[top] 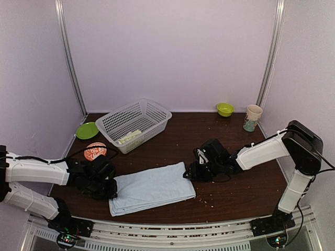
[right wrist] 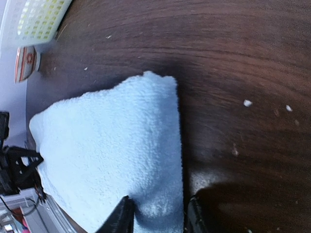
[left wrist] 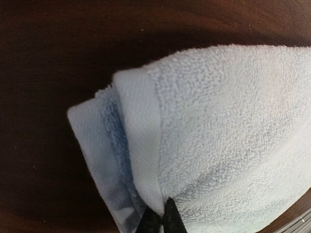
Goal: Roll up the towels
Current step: Smooth out the towel at the center of the board.
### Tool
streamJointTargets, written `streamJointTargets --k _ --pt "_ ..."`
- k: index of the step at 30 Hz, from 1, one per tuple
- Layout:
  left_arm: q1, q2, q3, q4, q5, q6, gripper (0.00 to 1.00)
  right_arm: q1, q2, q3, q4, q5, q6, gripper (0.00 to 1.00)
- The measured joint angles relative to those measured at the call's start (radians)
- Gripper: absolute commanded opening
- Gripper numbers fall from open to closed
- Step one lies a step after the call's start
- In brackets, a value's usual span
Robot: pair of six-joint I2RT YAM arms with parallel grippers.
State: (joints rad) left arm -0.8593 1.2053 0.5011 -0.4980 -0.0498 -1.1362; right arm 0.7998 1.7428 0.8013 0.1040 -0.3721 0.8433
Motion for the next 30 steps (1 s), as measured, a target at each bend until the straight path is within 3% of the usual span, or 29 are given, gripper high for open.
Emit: streamJointTargets --k 3,7,12,21,22,26,30 --pt "0.0 0.002 0.0 0.001 0.0 0.0 0.0 0.0 0.033 0.024 0.003 -0.021 -0.001 0.0" --pt "0.0 0.007 0.001 0.003 -0.001 0.002 0.0 -0.001 0.042 0.03 -0.018 -0.006 -0.008 0.0" --pt "-0.003 0.059 0.034 0.042 0.002 0.028 0.0 0.001 -0.065 0.017 -0.137 0.135 -0.026 0.0" --pt "-0.018 0.357 0.285 0.136 0.029 0.122 0.0 -0.011 -0.321 -0.066 -0.362 0.405 -0.04 0.0" --pt "-0.021 0.391 0.311 0.143 0.032 0.132 0.0 -0.013 -0.325 -0.082 -0.378 0.418 -0.041 0.04" --pt "-0.026 0.449 0.348 0.165 0.044 0.151 0.0 -0.014 -0.312 -0.128 -0.411 0.424 -0.048 0.44" --pt "-0.026 0.445 0.347 0.16 0.044 0.16 0.0 -0.021 -0.325 -0.156 -0.431 0.425 -0.045 0.55"
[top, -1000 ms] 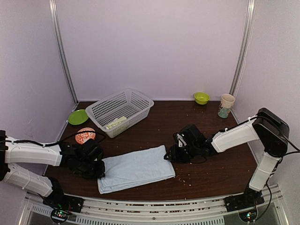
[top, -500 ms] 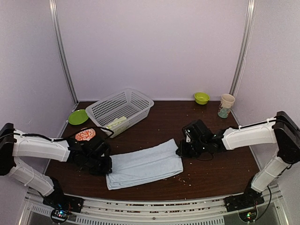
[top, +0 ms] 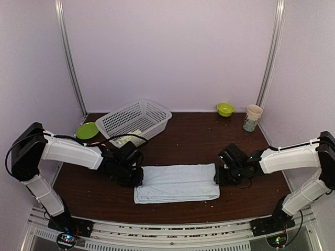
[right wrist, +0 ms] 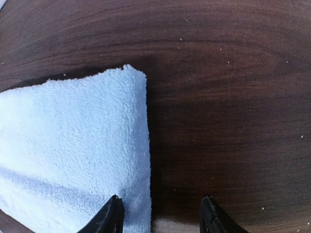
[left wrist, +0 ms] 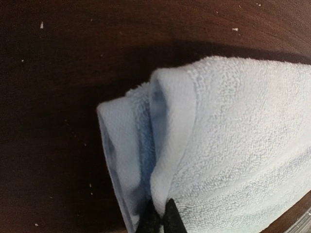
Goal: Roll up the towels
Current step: Smooth out the towel at the center of the board.
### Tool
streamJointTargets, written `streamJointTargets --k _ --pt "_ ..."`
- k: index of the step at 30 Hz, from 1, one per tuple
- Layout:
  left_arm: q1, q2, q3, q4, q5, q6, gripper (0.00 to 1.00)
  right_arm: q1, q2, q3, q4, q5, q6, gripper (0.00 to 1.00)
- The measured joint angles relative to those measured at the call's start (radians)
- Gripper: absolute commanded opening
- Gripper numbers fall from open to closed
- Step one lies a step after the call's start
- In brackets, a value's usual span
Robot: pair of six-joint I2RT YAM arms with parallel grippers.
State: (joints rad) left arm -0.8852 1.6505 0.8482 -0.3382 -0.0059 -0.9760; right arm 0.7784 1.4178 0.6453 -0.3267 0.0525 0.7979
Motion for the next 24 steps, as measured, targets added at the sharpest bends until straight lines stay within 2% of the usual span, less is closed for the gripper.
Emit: streamJointTargets --k 8,10,17,24 --pt "0.0 -0.064 -0.022 -0.075 -0.009 0.013 0.0 0.0 -0.127 0.002 -0.023 -0.019 -0.005 0.55" --pt "0.0 -0.09 -0.023 -0.099 -0.013 0.017 0.0 0.0 -0.159 0.002 -0.024 -0.035 -0.008 0.51" --pt "0.0 -0.14 -0.023 -0.138 -0.013 0.028 0.0 0.042 -0.179 0.002 -0.024 -0.129 -0.026 0.28" --pt "0.0 -0.14 -0.025 -0.151 -0.014 0.028 0.0 0.12 -0.029 -0.005 -0.016 -0.2 -0.032 0.22"
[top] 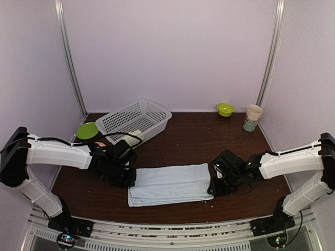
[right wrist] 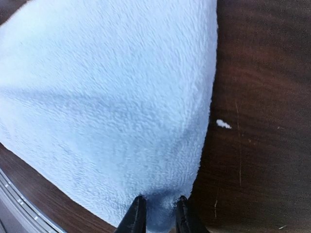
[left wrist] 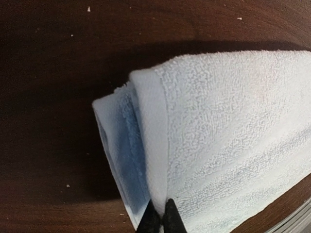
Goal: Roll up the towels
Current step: Smooth out the towel at the center of the board.
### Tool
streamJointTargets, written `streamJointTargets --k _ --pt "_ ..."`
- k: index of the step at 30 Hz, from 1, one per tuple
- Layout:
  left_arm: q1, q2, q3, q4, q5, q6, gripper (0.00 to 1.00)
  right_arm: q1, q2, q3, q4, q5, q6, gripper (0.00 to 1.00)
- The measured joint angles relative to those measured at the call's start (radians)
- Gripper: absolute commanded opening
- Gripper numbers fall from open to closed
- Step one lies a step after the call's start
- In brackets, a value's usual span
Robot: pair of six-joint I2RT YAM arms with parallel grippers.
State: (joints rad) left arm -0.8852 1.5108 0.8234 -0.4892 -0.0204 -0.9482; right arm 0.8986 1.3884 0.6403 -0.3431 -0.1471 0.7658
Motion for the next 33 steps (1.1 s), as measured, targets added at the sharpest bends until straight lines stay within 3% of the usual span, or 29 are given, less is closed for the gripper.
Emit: streamJointTargets --k 6,11,14,19,23,33 --pt "0.0 0.0 -0.03 -0.002 -0.001 0.0 0.0 0.045 0.034 -0.015 0.01 -0.01 0.0 0.26" --pt "0.0 -0.027 -0.033 -0.042 -0.006 0.02 0.5 0.06 0.023 -0.019 0.017 -0.01 0.003 0.42" --pt "0.0 -0.07 -0.001 -0.103 -0.016 0.044 0.62 0.061 0.013 -0.013 -0.014 -0.008 0.001 0.47" --pt "0.0 -0.125 0.121 -0.183 -0.039 0.098 0.66 0.061 0.003 0.017 -0.085 0.002 -0.001 0.48" --pt "0.017 -0.133 0.197 -0.196 -0.068 0.129 0.61 0.061 -0.029 0.042 -0.118 0.018 -0.003 0.48" --pt "0.1 0.105 0.241 -0.184 -0.069 0.176 0.53 0.061 -0.158 0.059 -0.148 0.077 0.001 0.48"
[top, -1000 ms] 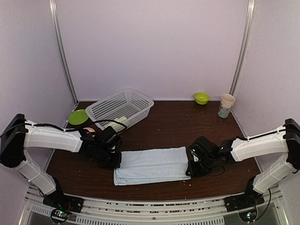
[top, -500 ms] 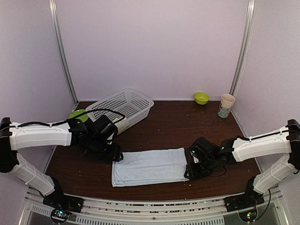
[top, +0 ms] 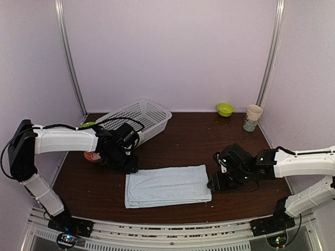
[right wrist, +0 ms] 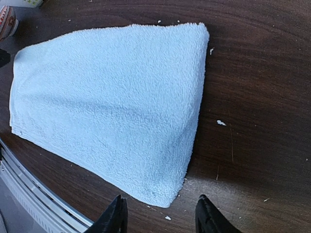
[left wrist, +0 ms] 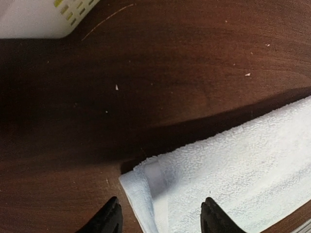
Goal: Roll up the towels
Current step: Smooth out the towel at the center of the board.
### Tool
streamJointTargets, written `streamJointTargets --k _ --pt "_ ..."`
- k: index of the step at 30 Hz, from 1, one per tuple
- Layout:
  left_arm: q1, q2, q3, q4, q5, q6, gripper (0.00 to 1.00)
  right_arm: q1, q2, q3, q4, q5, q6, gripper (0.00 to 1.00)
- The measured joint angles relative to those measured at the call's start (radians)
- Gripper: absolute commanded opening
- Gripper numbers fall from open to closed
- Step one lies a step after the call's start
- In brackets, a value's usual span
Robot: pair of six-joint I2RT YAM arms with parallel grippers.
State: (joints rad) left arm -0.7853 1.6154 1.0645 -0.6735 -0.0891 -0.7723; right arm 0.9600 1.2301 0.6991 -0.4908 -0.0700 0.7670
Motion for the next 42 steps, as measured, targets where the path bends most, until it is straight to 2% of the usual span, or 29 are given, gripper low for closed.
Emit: streamJointTargets --k 9,25,27,29,30,36,42 --pt "0.021 0.043 0.0 0.048 0.029 0.013 0.39 0.0 -0.017 0.005 -0.011 0.021 0.004 0.48" --pt "0.021 0.096 -0.022 0.099 0.068 0.016 0.31 0.0 -0.022 0.032 -0.023 0.024 0.003 0.48" --pt "0.021 0.096 -0.022 0.099 0.068 0.016 0.21 0.0 -0.022 0.032 -0.023 0.025 0.004 0.48" --pt "0.021 0.096 -0.023 0.1 0.068 0.014 0.05 0.0 -0.022 0.032 -0.022 0.026 0.005 0.48" --pt "0.021 0.096 -0.023 0.101 0.068 0.017 0.0 0.0 -0.022 0.032 -0.022 0.026 0.006 0.48" --pt "0.021 0.067 -0.033 0.098 0.064 0.014 0.0 0.0 -0.022 0.032 -0.017 0.034 0.018 0.48" --pt "0.02 -0.108 -0.106 0.097 0.048 -0.024 0.0 0.0 -0.006 0.03 0.021 0.045 0.034 0.48"
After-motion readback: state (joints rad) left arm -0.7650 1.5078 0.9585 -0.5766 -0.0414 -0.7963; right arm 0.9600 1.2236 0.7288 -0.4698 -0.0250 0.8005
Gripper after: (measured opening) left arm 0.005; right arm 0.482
